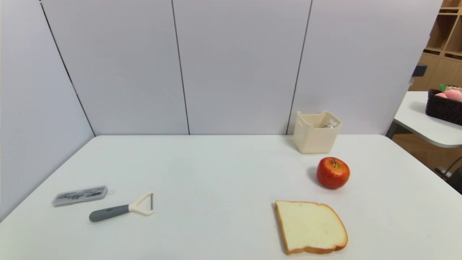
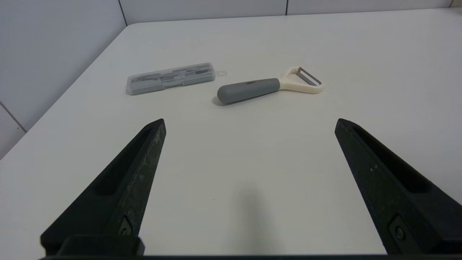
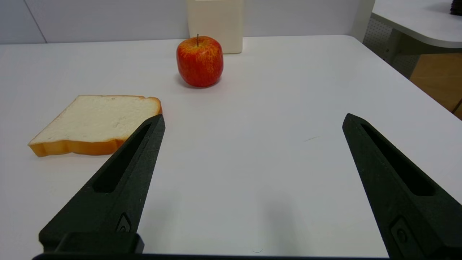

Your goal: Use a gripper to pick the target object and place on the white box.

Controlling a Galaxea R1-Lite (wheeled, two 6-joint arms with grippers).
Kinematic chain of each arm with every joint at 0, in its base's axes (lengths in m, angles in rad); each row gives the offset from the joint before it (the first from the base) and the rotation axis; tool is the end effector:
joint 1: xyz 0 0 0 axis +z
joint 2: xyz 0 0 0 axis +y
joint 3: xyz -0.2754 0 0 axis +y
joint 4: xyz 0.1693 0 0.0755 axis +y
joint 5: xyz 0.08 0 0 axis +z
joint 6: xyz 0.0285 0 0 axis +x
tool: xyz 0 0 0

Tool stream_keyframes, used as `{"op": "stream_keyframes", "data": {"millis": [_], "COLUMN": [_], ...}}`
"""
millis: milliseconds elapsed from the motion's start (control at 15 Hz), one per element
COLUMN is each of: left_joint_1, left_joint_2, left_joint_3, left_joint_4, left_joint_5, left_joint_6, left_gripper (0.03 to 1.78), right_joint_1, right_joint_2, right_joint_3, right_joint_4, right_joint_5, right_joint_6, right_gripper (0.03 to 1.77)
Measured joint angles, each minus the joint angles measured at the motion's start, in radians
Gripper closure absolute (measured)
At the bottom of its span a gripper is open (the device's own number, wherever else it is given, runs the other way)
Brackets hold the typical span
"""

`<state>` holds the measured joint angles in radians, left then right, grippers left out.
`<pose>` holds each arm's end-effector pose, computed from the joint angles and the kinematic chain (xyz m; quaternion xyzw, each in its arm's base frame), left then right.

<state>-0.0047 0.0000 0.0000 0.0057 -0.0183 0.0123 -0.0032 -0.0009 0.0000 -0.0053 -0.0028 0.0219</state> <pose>0.0024 -0.0005 0.0749 0.0061 0.0028 -0.0115 0.9999 0.0023 -0.0001 0.0761 0.0109 -0.0031 -0.0030 0.9999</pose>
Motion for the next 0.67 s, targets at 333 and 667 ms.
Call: {"op": "stream_keyframes", "data": {"millis": [333, 667], "left_joint_1": [0.0, 0.0], "left_joint_2": [0.0, 0.0], "left_joint_3": [0.0, 0.0], "left_joint_4": [0.0, 0.0], "left_joint_5": [0.0, 0.0], "left_joint_6": [0.0, 0.0], "left_gripper": [0.12, 0.12], "right_joint_1": [0.0, 0.0], "right_joint_2": [0.0, 0.0], "right_joint_3": [0.0, 0.0], "right_joint_4": [0.0, 0.0], "right_joint_5": [0.0, 0.0], "right_joint_6": [0.0, 0.001], "right_gripper": [0.1, 0.1]}}
